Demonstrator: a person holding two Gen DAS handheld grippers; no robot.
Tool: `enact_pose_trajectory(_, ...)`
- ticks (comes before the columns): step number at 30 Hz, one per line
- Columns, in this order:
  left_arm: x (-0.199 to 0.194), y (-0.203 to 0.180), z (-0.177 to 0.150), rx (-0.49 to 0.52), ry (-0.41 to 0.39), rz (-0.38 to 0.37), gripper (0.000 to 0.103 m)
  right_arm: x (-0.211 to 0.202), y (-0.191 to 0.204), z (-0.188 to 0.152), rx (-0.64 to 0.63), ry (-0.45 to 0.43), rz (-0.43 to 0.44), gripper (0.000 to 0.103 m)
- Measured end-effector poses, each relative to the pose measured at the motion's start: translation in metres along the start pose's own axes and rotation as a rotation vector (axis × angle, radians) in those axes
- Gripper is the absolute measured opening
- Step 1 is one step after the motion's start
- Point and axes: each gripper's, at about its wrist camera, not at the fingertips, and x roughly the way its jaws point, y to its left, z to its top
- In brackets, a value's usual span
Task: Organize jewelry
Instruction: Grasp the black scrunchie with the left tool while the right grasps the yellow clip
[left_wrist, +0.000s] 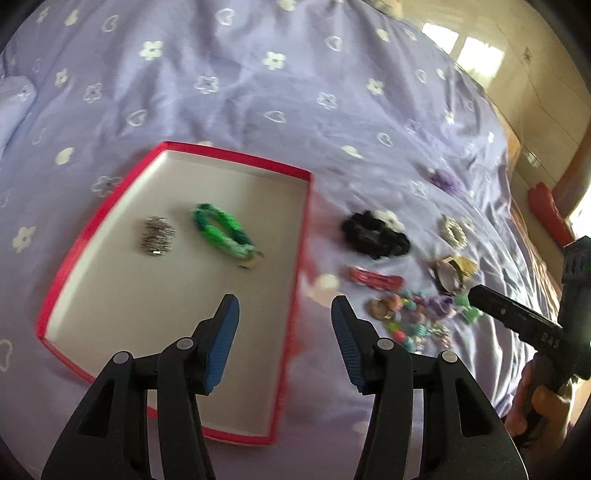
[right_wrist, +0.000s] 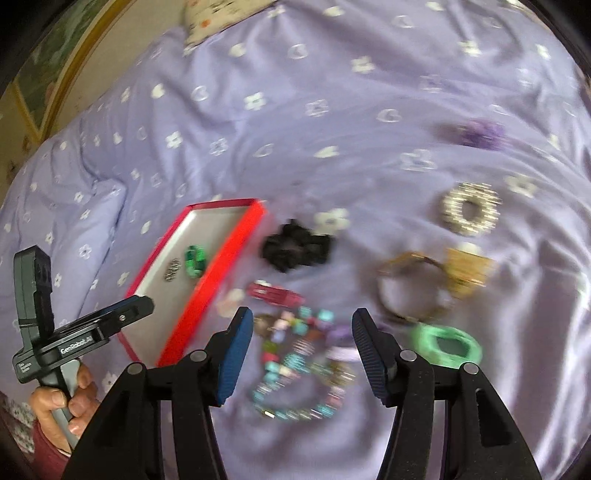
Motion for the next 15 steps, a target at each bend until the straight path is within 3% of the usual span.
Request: enact_pose_trajectory(15,0.028,-0.058,0.01,0.102,0.049,-0.017,0.053,-0.033,-0.076,-0.008,0.107,-0.055,-0.111,0.058)
